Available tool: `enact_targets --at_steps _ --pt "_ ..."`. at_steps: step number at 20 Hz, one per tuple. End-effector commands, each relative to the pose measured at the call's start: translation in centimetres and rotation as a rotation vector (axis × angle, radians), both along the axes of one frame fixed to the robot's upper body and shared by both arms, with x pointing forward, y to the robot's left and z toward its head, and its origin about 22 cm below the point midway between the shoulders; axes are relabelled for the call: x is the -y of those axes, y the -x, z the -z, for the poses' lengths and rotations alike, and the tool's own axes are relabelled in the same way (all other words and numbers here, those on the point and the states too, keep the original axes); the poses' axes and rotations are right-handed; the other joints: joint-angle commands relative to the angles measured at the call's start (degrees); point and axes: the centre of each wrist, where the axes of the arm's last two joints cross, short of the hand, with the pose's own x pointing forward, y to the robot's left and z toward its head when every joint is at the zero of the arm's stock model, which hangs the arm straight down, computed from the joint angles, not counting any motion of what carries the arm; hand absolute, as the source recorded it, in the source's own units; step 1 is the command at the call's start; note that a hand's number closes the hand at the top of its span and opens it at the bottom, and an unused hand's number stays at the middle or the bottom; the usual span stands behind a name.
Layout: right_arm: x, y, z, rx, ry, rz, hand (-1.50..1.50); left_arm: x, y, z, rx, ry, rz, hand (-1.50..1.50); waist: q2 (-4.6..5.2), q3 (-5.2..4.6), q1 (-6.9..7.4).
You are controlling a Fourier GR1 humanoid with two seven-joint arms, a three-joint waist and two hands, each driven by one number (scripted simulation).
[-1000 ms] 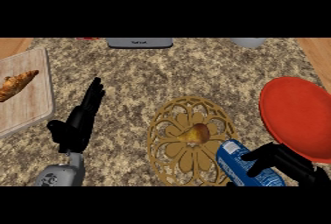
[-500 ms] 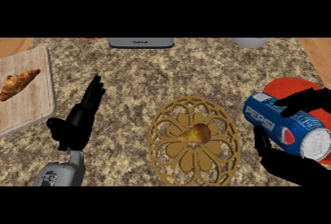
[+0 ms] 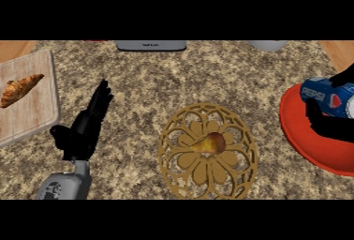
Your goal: Pick the can from the placemat and place it in the bowl
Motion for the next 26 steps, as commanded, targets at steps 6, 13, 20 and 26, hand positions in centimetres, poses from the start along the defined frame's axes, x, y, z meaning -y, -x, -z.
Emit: enact_targets --at_steps 6,13,20,26 --pt "8.5 -3.1 6.1 -0.039 0.053 0.112 1.50 -0.2 1.0 1.9 -0.015 0.010 0.000 0.00 0.06 0.04 -0.04" --pt "12.8 -5.9 11.8 -0.099 0.060 0.143 1.50 0.5 0.8 0.1 -0.001 -0.009 0.007 0.00 0.09 0.06 0.45" --pt "15.3 -6.5 15.8 -0.279 -0.152 0.043 -1.50 1.5 0.0 0.8 0.012 0.003 0.018 0.00 0.35 0.11 0.62" --pt "17.6 -5.6 14.7 -0.199 -0.255 -0.098 -1.50 -0.1 1.0 0.2 -0.006 -0.007 0.004 0.00 -0.09 0.03 0.00"
